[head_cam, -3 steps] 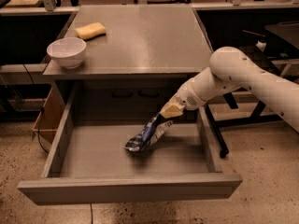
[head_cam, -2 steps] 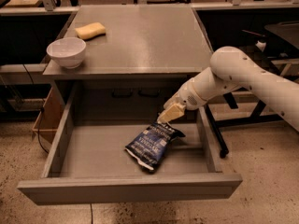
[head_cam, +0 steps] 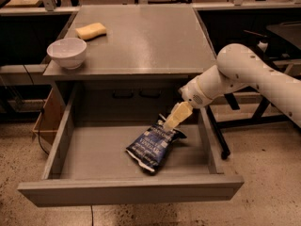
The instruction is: Place blue chip bag into top drawer
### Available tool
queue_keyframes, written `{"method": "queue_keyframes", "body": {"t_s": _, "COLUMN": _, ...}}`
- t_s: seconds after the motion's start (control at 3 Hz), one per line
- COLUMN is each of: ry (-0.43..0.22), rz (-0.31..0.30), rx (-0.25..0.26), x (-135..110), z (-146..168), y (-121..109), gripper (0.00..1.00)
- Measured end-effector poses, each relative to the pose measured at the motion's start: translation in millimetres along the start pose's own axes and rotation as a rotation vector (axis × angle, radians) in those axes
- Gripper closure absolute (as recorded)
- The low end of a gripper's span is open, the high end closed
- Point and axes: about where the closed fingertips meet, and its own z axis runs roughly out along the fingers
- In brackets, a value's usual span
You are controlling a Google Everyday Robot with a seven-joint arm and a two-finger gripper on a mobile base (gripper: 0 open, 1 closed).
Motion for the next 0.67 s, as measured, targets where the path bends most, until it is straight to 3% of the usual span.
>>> {"method": "queue_keyframes", "body": {"t_s": 0.33, "ry": 0.007, "rz": 0.015, "rx": 0.060, "x": 8.8, "z": -43.0, "y": -6.2, "gripper": 0.00}}
{"method": "queue_keyframes", "body": {"t_s": 0.67, "ry": 0.033, "rz": 0.024, "rx": 0.135, "x": 18.0, "z": -108.5, "y": -6.6, "gripper": 0.00}}
